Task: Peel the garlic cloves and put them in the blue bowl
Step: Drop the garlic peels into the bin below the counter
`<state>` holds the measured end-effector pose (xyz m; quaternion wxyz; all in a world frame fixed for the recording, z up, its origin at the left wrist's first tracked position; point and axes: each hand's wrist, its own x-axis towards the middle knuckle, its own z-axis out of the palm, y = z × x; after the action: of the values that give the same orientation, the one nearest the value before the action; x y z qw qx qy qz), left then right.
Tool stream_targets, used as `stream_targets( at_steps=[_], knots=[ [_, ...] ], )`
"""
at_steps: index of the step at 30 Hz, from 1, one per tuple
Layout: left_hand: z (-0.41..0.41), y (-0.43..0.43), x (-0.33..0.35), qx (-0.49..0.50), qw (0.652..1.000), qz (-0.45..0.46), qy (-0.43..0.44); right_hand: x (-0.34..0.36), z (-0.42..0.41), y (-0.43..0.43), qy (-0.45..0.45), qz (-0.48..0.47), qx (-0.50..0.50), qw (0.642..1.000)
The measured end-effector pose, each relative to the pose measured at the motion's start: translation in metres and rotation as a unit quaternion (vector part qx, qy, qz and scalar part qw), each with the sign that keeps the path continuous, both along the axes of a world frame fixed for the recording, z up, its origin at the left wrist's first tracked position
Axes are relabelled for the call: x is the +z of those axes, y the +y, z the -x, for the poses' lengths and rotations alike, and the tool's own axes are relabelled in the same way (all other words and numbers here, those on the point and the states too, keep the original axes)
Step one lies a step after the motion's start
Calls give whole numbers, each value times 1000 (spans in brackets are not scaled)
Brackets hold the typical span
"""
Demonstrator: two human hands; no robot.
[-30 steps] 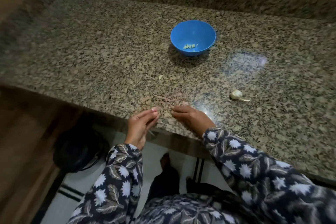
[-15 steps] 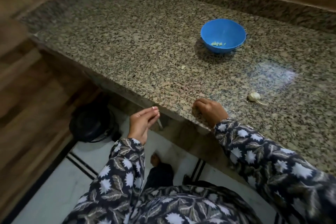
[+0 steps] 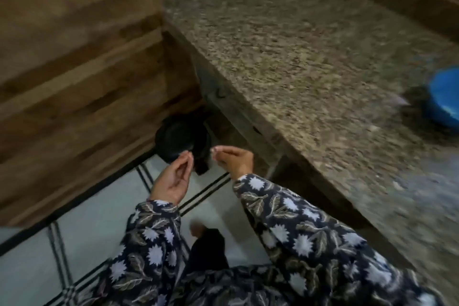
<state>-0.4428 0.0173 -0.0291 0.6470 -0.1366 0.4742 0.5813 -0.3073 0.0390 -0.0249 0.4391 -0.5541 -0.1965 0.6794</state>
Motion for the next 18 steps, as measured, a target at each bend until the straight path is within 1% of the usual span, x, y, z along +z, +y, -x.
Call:
stream_targets(
  at_steps=[4,7,10,15,18],
  knots=[
    [82,23,-22,4,1000,14,11,-26,76,33,79,71,23,994],
    [129,43,-39,3,1000,3,9,-43,113,58,61,95,65,991],
    [157,63,-48,7,1000,1,12,-47,134,78,33,104,80,991],
    [184,90,-53,-2,1000,0,-9,-56,159,103,13,124,42,991],
    [195,102,-56,-3,1000,9,-4,-59,172,116,32,145,32,988]
  ],
)
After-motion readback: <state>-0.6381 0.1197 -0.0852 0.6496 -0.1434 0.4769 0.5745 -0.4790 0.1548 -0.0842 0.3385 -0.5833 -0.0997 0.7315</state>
